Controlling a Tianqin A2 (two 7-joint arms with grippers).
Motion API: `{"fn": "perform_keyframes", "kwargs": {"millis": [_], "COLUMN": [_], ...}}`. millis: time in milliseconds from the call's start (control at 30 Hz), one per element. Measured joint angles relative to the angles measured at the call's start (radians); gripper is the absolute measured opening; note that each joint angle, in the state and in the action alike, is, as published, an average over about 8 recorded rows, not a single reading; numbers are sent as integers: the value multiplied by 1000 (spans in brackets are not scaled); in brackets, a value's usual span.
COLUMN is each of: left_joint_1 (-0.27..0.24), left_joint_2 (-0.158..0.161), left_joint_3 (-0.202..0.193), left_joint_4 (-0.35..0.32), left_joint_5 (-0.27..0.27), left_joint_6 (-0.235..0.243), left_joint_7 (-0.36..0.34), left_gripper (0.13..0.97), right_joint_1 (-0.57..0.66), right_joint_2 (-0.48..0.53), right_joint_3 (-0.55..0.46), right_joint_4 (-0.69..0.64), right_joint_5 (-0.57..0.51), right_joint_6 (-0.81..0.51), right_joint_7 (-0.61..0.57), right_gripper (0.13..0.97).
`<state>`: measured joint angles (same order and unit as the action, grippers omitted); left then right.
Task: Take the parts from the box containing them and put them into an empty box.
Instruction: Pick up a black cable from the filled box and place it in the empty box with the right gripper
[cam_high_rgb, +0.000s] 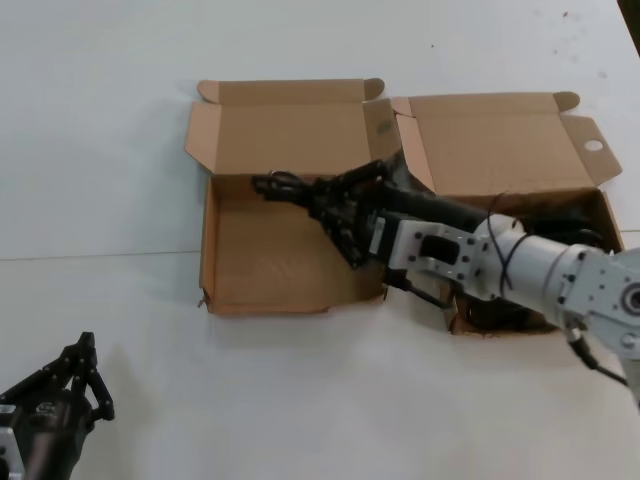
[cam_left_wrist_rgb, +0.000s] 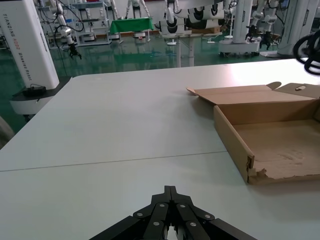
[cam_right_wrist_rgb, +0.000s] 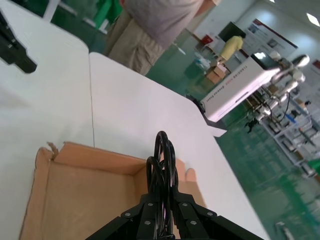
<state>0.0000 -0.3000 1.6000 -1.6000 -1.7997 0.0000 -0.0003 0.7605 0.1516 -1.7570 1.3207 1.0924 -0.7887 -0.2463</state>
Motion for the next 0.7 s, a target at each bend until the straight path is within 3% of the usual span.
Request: {"fn": "perform_keyframes", "kwargs": {"millis": [333, 700], "left_joint_1": [0, 0], "left_joint_2": [0, 0], "left_joint_3": [0, 0], "left_joint_4": [0, 0], "left_joint_5": [0, 0], "left_joint_6": [0, 0], "left_joint_7": [0, 0], "left_gripper": [156, 156], "right_joint_1": [50, 74], "right_joint_2": [2, 33], "right_joint_3": [-96, -187], "right_joint_4": [-192, -241], "right_joint_5": [187, 299], "right_joint_6": [129, 208], "right_joint_7": [0, 0], "right_gripper": [184, 184]}}
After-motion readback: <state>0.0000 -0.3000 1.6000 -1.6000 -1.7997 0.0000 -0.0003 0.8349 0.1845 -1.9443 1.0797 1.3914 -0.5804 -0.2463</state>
